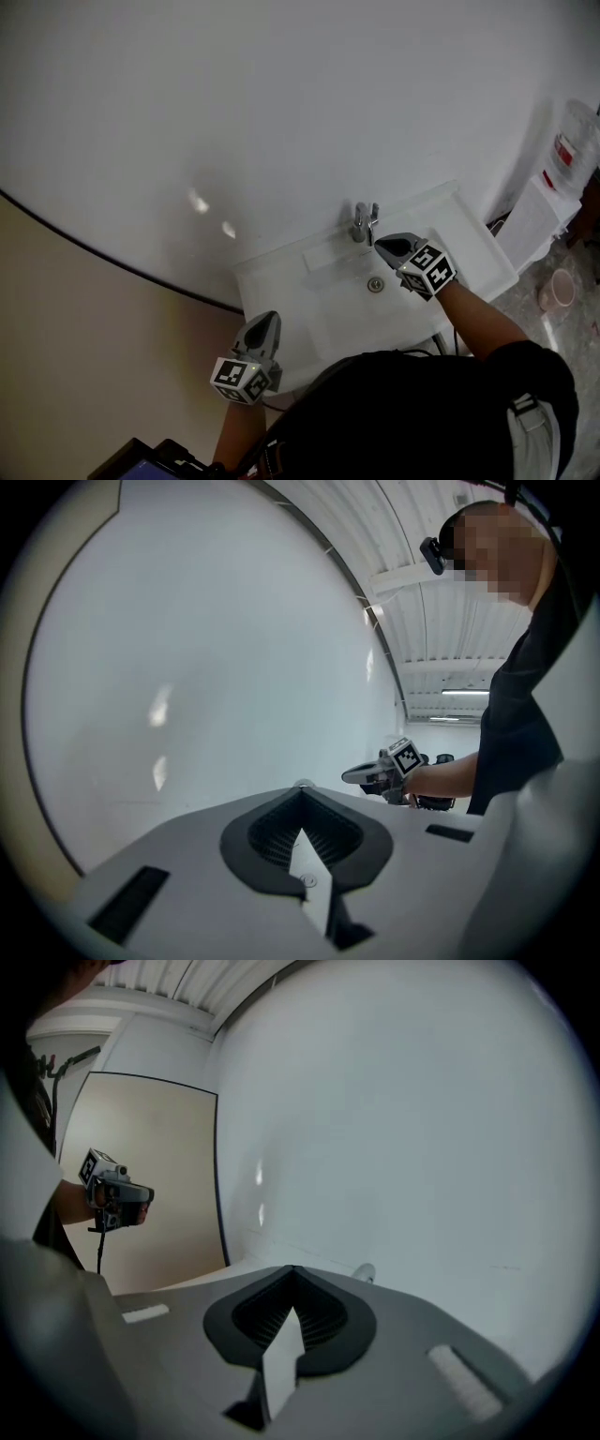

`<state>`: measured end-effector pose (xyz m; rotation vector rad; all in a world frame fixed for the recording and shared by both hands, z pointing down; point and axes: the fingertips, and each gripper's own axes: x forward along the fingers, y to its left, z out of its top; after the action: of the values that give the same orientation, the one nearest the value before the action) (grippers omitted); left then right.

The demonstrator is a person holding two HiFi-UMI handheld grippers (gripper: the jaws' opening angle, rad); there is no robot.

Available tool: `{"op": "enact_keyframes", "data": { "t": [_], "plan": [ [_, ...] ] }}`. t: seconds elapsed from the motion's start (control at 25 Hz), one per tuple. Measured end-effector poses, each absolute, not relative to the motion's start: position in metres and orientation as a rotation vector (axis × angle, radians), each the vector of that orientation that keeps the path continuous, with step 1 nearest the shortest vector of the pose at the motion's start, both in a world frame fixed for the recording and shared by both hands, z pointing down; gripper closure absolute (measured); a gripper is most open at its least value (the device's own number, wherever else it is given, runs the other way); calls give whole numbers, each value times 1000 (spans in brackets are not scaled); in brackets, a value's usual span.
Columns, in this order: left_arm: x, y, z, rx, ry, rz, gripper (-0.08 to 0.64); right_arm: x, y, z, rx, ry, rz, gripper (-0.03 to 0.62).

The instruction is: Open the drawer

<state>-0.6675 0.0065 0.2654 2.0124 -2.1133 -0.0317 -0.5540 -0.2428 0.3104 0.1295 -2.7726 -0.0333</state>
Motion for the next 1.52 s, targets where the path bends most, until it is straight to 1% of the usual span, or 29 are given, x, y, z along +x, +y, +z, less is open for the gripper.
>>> {"op": "enact_keyframes", "data": {
  "t": [0.2, 0.44, 0.64, 1.52],
  "plan": [
    [-684, 24, 270, 1910, -2205, -51, 565, -566, -228, 298, 46, -2792, -72, 592],
    [-706, 28, 276, 1856, -2239, -88, 565, -565, -231, 299, 48, -2818, -17, 592],
    [-706, 20, 265, 1872, -2249, -93, 565, -559, -235, 296, 63, -2834, 13, 594],
    [-700, 10, 269, 1916, -2205, -76, 565, -554, -227, 302, 64, -2834, -1, 594]
  ]
}}
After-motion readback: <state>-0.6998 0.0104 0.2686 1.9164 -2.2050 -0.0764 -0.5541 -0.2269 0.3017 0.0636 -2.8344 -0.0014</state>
